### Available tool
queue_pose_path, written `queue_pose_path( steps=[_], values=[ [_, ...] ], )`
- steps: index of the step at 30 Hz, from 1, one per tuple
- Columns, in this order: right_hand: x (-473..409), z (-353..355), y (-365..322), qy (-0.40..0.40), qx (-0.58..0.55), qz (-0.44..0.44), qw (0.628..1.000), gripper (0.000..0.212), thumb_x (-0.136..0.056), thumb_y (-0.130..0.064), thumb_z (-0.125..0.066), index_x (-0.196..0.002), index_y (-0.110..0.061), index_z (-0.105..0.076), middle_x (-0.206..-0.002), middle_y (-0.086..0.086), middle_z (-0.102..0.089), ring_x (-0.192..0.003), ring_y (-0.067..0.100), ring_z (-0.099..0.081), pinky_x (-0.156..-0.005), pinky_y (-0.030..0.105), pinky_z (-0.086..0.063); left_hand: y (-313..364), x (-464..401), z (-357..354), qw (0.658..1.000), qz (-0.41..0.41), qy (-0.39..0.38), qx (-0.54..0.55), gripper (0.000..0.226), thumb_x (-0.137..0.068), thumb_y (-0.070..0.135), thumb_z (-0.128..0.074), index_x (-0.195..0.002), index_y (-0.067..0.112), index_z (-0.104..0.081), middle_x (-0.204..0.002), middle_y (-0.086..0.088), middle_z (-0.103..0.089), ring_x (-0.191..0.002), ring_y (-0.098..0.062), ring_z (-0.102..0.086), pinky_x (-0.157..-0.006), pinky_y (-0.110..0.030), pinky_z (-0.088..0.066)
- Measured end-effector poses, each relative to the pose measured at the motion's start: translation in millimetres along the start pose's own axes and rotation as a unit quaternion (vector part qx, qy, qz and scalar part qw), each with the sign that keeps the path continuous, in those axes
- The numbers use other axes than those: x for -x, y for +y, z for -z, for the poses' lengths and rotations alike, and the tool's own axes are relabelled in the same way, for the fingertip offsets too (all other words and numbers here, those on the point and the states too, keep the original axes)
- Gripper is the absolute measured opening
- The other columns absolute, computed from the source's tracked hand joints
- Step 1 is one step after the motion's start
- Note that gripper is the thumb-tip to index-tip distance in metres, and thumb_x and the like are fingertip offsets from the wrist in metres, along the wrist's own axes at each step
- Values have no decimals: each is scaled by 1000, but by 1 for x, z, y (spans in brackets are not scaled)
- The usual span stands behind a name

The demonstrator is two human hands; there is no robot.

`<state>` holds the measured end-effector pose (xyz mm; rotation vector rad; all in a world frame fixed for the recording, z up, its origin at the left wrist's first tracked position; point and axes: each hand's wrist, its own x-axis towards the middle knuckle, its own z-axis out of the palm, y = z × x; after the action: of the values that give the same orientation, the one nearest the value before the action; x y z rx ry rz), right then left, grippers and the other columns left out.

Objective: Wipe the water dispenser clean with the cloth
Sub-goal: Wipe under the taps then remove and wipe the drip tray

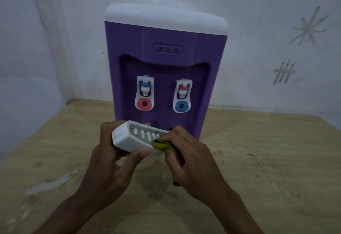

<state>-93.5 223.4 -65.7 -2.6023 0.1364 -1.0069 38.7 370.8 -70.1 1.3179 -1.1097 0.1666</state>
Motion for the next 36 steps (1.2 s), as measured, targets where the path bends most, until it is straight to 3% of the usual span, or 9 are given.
queue_pose_path(
  steps=[5,8,14,17,21,26,30,34,36],
  values=[
    [-3,3,5,-19,54,-14,998,29,-101,-26,-52,-127,-37,-55,-115,-20,-54,-93,5,-60,-71,34,-54,-2,0,3,1000,4,-3,6,50,-83,63,-70,-122,53,-42,-119,31,-60,-102,2,-68,-72,-16,-59],
    [1,6,3,-18,31,-27,999,31,-99,-25,-58,-125,-40,-51,-115,-22,-58,-93,1,-61,-72,27,-52,1,1,2,1000,6,-2,12,49,-82,70,-67,-121,55,-42,-118,30,-61,-100,0,-69,-71,-18,-60],
    [-6,3,-14,33,6,9,999,18,-101,-26,-58,-119,-28,-57,-110,-16,-55,-91,3,-59,-69,29,-53,0,0,2,1000,4,12,3,50,-80,61,-72,-119,57,-41,-114,32,-61,-98,3,-68,-72,-13,-58],
    [-7,1,-18,36,-5,21,999,21,-101,-22,-61,-122,-26,-60,-113,-14,-55,-94,7,-61,-69,31,-53,-1,-2,3,1000,-12,-1,-21,52,-83,61,-69,-124,48,-40,-118,37,-57,-102,7,-66,-72,-10,-56],
    [-6,5,-3,-1,62,-8,998,19,-105,-32,-56,-123,-38,-57,-114,-19,-50,-90,2,-58,-64,32,-54,1,-7,12,1000,-13,19,-15,54,-84,67,-66,-123,40,-40,-119,39,-55,-103,9,-64,-74,-9,-56],
    [-6,6,-3,9,32,-8,999,22,-105,-25,-54,-123,-37,-59,-114,-19,-51,-93,3,-58,-66,33,-53,-3,-2,5,999,-23,-7,-34,50,-82,43,-69,-124,43,-41,-119,39,-55,-103,9,-64,-73,-9,-55],
    [-8,6,-10,34,-27,18,999,21,-103,-17,-58,-120,-28,-64,-111,-15,-55,-96,4,-59,-71,29,-52,-2,-2,6,999,-29,-12,-42,54,-82,48,-71,-126,46,-40,-120,39,-54,-103,9,-64,-73,-10,-56],
    [-6,4,-2,47,-50,16,998,23,-101,-13,-64,-121,-25,-66,-109,-12,-58,-97,6,-61,-72,31,-53,4,-6,10,999,-31,1,-35,54,-83,68,-65,-123,43,-41,-119,40,-54,-101,12,-64,-72,-6,-53],
    [-5,3,0,55,-51,12,997,21,-100,-13,-65,-119,-23,-67,-108,-11,-59,-95,7,-62,-71,32,-53,4,-6,11,999,-25,10,-31,55,-79,64,-71,-122,48,-40,-116,40,-57,-99,11,-65,-70,-5,-53]
  ],
)
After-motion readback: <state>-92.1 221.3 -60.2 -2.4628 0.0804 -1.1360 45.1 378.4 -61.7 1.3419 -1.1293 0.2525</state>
